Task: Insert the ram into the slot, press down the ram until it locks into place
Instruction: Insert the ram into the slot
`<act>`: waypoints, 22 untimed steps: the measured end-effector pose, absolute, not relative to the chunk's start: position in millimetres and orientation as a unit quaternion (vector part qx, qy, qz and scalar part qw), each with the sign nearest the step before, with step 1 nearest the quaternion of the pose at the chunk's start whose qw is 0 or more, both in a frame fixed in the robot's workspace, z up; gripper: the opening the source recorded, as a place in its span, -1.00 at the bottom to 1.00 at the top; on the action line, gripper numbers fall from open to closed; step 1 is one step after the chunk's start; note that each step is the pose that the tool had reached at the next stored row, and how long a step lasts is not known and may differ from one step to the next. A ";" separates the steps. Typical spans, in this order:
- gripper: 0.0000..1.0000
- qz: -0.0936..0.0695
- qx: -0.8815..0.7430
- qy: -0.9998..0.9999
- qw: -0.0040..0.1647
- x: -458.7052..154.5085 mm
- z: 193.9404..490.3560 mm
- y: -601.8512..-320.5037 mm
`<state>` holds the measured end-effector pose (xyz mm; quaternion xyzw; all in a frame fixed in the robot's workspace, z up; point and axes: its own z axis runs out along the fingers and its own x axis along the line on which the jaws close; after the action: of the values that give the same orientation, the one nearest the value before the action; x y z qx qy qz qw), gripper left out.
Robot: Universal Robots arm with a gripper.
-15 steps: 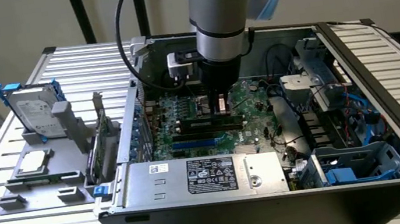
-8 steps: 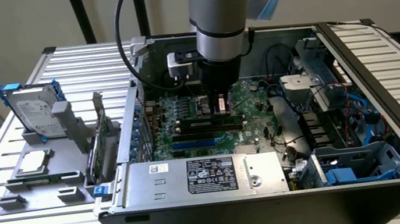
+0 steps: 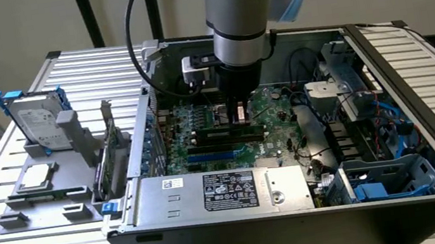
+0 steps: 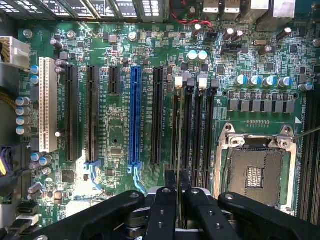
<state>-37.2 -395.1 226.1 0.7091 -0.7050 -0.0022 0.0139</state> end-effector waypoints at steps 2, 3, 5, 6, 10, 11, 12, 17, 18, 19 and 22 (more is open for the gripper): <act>-0.73 -0.002 0.709 -0.705 0.014 -37.2 226.0 -394.9; -0.73 -0.002 0.709 -0.705 0.014 -37.2 225.9 -394.9; -0.73 -0.002 0.709 -0.705 0.014 -37.2 225.4 -394.8; -0.73 -0.002 0.709 -0.705 0.014 -37.2 224.9 -394.8; -0.73 -0.002 0.709 -0.705 0.014 -37.2 224.2 -394.8; -0.73 -0.002 0.709 -0.705 0.014 -37.2 224.0 -394.8; -0.73 -0.002 0.709 -0.705 0.014 -37.2 223.7 -394.8; -0.73 -0.002 0.709 -0.705 0.014 -37.2 223.0 -394.8; -0.73 -0.002 0.709 -0.705 0.014 -37.2 223.0 -394.8; -0.73 -0.002 0.709 -0.705 0.014 -37.0 222.9 -394.8; -0.73 -0.002 0.709 -0.705 0.014 -36.3 222.9 -394.8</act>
<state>-36.3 -394.8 222.9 0.7090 -0.7051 -0.0023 0.0140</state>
